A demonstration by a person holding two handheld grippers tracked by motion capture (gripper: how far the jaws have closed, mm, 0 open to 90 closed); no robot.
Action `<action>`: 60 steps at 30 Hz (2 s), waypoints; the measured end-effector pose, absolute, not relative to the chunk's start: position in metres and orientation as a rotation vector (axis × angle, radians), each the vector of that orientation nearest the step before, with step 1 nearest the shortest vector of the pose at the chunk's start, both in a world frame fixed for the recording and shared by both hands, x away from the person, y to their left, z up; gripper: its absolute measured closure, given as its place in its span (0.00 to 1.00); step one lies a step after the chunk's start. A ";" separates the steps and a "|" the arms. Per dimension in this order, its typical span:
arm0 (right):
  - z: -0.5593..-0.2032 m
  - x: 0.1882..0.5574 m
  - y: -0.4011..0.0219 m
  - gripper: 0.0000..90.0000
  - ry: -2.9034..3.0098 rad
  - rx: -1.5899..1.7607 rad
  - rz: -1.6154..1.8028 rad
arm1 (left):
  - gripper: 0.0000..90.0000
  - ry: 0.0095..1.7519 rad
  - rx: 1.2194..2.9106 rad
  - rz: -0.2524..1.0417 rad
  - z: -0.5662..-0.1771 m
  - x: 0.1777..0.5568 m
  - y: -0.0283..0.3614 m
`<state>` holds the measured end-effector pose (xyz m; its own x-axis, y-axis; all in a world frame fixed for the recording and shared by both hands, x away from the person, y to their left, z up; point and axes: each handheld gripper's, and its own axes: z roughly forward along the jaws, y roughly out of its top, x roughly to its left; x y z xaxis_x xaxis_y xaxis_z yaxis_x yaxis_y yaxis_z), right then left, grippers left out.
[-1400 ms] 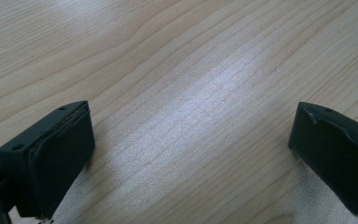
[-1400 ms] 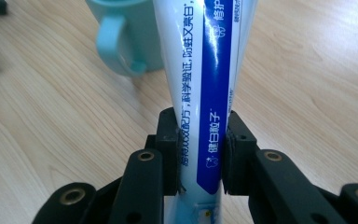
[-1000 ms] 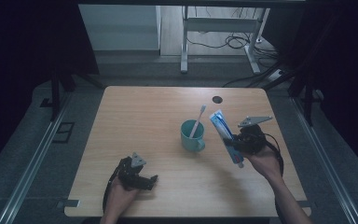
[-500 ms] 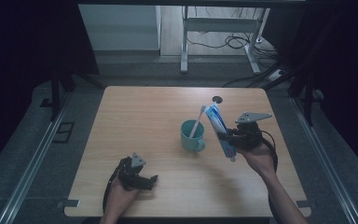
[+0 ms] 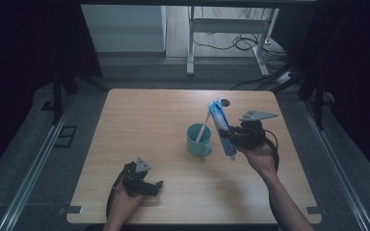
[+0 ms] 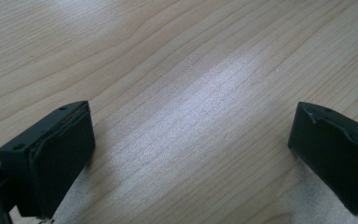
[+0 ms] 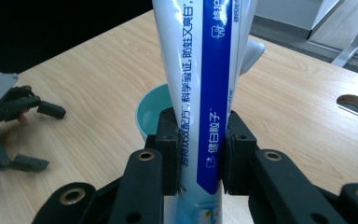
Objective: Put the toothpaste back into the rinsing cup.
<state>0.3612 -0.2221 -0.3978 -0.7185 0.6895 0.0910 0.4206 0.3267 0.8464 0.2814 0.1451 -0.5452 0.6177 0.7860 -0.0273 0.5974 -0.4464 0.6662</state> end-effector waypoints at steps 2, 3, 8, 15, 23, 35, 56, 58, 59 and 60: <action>-0.398 0.363 -0.221 0.81 2.305 1.002 1.355 | 0.01 1.081 2.196 0.379 -0.545 0.281 0.145; -0.397 0.366 -0.219 0.81 2.301 1.005 1.363 | 0.01 1.079 2.199 0.378 -0.545 0.281 0.145; -0.396 0.370 -0.215 0.81 2.292 1.009 1.384 | 0.01 1.079 2.199 0.378 -0.545 0.281 0.145; -0.392 0.377 -0.208 0.81 2.278 1.002 1.413 | 0.01 1.079 2.199 0.377 -0.545 0.281 0.145; -0.389 0.384 -0.204 0.81 2.266 1.015 1.447 | 0.00 1.068 2.206 0.376 -0.545 0.282 0.145; -0.382 0.392 -0.195 0.81 2.245 1.008 1.477 | 0.00 1.069 2.207 0.378 -0.545 0.282 0.145; -0.379 0.404 -0.172 0.81 2.206 0.970 1.486 | 0.00 1.069 2.207 0.378 -0.545 0.282 0.145; -0.379 0.404 -0.170 0.81 2.202 0.967 1.483 | 0.00 1.069 2.207 0.378 -0.545 0.282 0.145; -0.379 0.405 -0.168 0.81 2.200 0.964 1.488 | 0.00 1.069 2.207 0.378 -0.545 0.282 0.145; -0.379 0.405 -0.168 0.81 2.200 0.965 1.491 | 0.00 1.069 2.207 0.378 -0.545 0.282 0.145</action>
